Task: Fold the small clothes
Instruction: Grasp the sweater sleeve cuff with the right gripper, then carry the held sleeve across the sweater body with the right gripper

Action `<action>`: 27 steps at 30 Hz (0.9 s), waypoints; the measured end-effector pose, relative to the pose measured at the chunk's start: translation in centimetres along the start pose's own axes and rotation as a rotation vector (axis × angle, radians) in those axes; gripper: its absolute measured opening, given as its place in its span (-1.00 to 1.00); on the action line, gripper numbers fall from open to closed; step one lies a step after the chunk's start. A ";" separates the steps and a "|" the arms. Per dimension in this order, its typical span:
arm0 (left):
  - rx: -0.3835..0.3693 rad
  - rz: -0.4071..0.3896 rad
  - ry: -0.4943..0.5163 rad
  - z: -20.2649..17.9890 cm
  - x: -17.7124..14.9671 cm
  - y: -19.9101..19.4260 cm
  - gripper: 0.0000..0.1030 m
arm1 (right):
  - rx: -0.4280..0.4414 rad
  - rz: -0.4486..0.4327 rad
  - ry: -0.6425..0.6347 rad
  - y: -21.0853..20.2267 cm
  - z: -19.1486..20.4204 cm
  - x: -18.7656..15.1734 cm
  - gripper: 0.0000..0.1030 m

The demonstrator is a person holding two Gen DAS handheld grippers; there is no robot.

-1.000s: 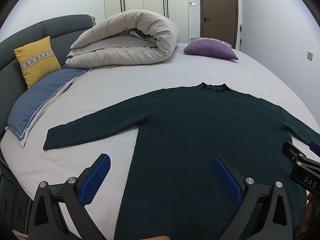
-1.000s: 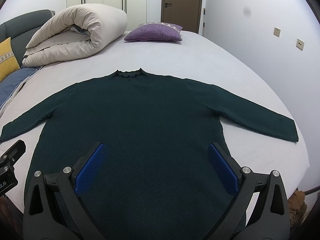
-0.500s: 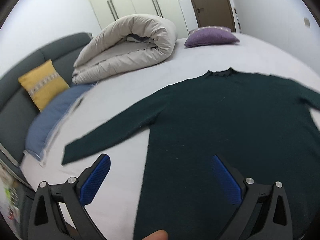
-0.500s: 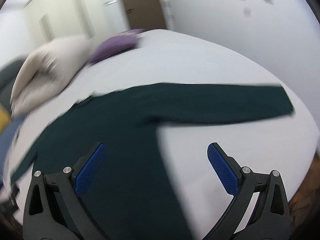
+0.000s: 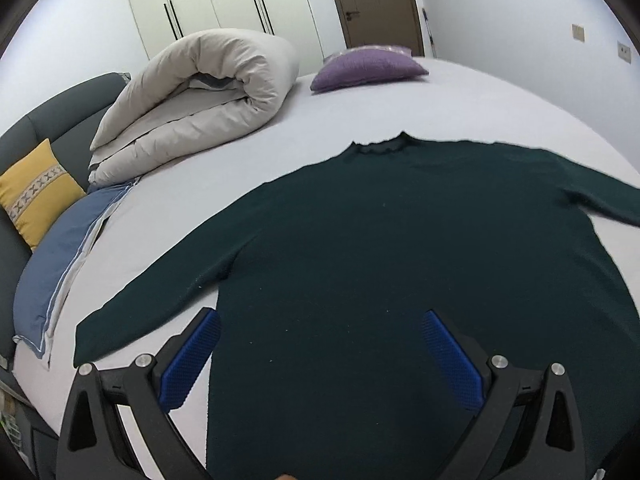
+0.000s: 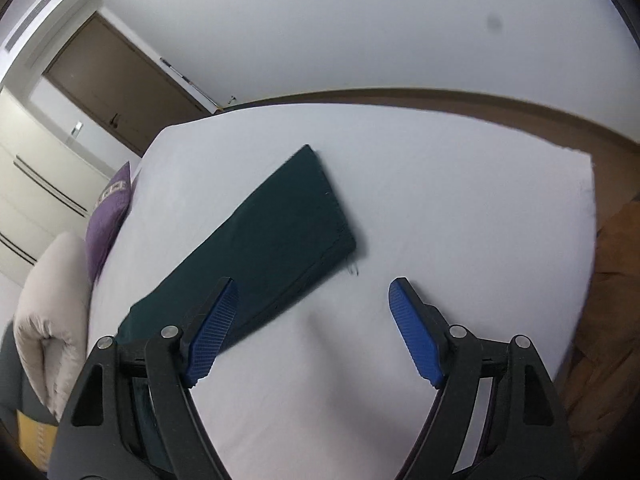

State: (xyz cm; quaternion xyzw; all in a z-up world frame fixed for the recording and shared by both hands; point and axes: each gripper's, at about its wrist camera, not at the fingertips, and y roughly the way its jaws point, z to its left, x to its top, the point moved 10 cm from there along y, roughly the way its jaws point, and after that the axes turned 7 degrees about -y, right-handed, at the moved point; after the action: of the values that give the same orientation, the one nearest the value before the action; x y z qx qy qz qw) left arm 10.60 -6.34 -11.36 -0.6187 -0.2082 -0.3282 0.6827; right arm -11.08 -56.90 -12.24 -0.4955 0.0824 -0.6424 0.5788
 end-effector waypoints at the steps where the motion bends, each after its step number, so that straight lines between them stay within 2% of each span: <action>1: 0.010 0.014 0.005 -0.2 -0.1 0.2 1.00 | 0.001 -0.008 -0.003 0.3 0.0 0.3 0.49; 4: 0.010 0.020 -0.019 -0.5 0.1 0.5 1.00 | 0.029 -0.019 -0.010 1.7 0.2 1.9 0.49; 7: 0.022 0.015 -0.032 -0.4 0.4 0.9 1.00 | 0.058 -0.007 -0.019 3.3 0.7 3.1 0.27; 9: -0.047 0.046 -0.076 -0.5 0.3 1.5 1.00 | 0.068 0.003 -0.034 4.6 0.7 4.1 0.05; 11: -0.112 0.068 -0.133 -0.5 0.1 2.1 1.00 | 0.064 0.020 -0.042 5.4 0.8 4.6 -0.49; 13: -0.191 0.085 -0.180 -0.6 0.1 2.5 0.97 | 0.060 0.032 -0.051 5.8 1.1 5.0 -0.85; 15: -0.254 0.103 -0.231 -0.7 0.0 3.0 0.87 | 0.056 0.023 -0.079 5.7 2.3 5.0 -0.86; 17: -0.352 0.129 -0.305 -0.9 -0.1 3.4 0.84 | 0.064 0.014 -0.127 5.1 4.4 4.9 -0.87; 19: -0.391 0.147 -0.359 -0.7 0.0 4.1 0.77 | 0.089 0.004 -0.195 4.7 8.0 4.9 -0.87; 23: -0.465 0.143 -0.412 -0.5 0.7 4.4 0.76 | 0.196 0.021 -0.367 4.3 17.8 3.4 -0.87; 27: -0.547 0.136 -0.482 0.3 1.6 4.5 0.76 | 0.339 0.086 -0.552 4.9 29.9 -2.5 -0.87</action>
State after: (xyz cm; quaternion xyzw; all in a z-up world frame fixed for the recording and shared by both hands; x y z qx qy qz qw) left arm 14.96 -6.27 -13.38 -0.8503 -0.2258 -0.1705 0.4438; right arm 13.60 -42.38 -2.10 -0.5435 -0.1651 -0.4631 0.6803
